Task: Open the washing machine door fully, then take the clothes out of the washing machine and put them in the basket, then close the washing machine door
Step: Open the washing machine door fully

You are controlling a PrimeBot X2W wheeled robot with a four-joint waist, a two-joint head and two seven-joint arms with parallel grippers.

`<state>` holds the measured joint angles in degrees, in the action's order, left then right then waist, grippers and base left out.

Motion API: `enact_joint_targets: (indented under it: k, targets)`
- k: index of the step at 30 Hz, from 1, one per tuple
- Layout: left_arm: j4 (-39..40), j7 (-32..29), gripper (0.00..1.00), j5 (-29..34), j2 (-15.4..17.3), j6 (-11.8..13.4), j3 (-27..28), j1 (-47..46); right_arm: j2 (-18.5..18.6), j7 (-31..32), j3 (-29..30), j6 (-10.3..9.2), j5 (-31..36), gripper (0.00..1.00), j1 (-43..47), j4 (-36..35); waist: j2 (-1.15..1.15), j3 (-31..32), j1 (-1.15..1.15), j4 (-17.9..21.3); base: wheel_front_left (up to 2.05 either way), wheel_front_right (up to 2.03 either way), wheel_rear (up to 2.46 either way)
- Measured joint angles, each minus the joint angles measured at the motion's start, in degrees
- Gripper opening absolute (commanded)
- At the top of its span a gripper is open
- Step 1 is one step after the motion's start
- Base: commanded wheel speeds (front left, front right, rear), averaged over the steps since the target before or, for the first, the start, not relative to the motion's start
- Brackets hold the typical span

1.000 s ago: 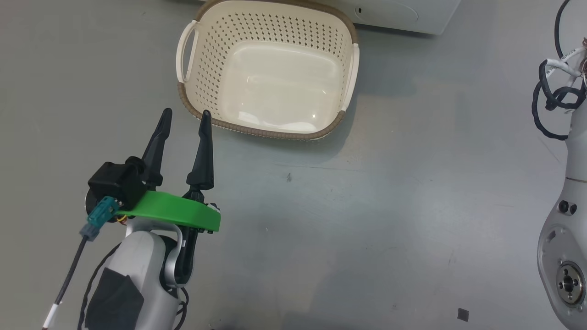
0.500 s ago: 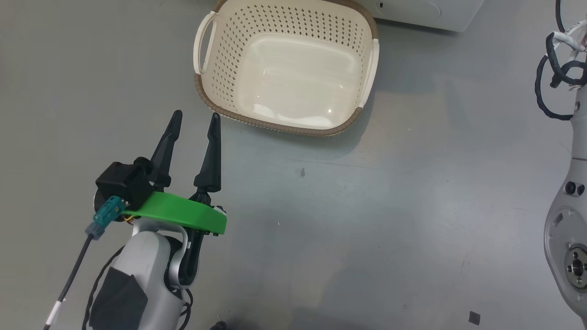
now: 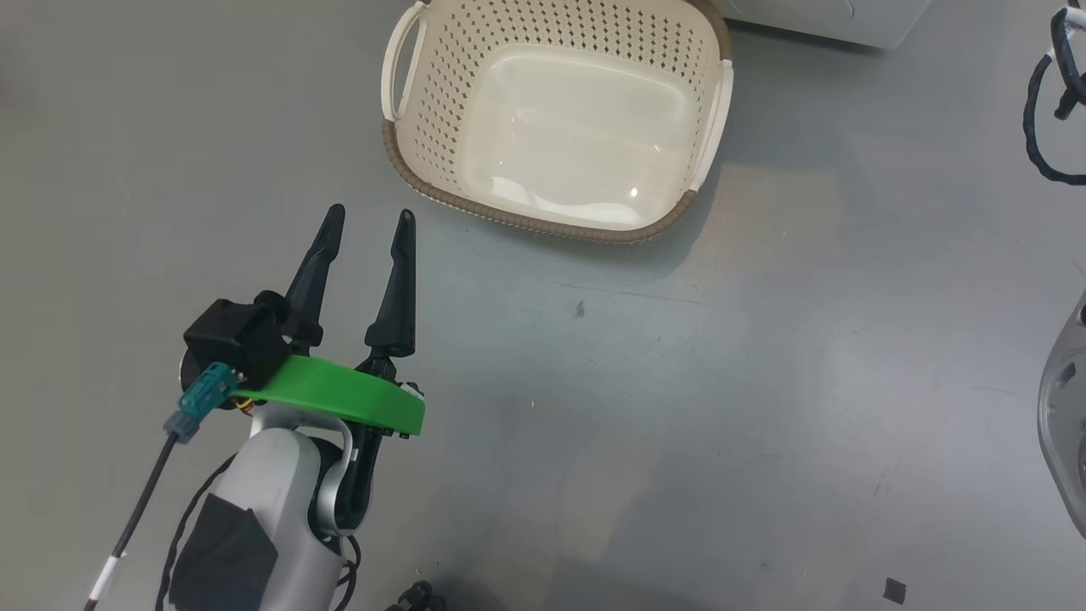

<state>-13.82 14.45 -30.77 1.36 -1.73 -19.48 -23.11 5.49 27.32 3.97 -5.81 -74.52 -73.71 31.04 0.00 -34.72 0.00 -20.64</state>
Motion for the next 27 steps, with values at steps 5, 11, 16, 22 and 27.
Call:
enact_joint_targets:
  k: [5,11,16,22,27]
  targets:
    - [0.01,0.00,1.00,-0.15,-0.01,0.03,-0.45,0.00,0.64,1.10,-0.32,-0.41,0.01,0.00,-1.31,1.53,0.00,-0.13,0.00,-0.34,0.00,0.00,0.00]
    - [0.01,0.00,1.00,-0.44,-0.01,0.20,-0.51,0.00,1.16,3.30,-0.15,-0.85,-0.58,0.00,-2.20,3.41,0.00,-0.04,0.00,-0.64,0.00,0.00,0.00]
    - [0.02,0.00,1.00,-0.44,-0.01,0.44,-0.51,0.00,0.88,5.13,0.22,-0.90,-1.86,0.00,-2.25,5.05,0.00,0.17,0.00,-0.63,0.00,0.00,0.00]
    - [0.01,0.00,1.00,-0.40,-0.01,0.44,-0.33,0.00,0.15,7.36,0.36,-0.98,-2.97,0.00,-2.35,7.22,0.00,0.46,0.00,-0.21,0.00,0.00,0.00]
    - [-0.16,0.00,1.00,-0.32,-0.02,0.44,-0.16,0.00,-0.10,7.97,0.30,-0.99,-3.04,0.00,-2.10,8.59,0.00,1.28,0.00,0.23,0.00,0.00,0.00]
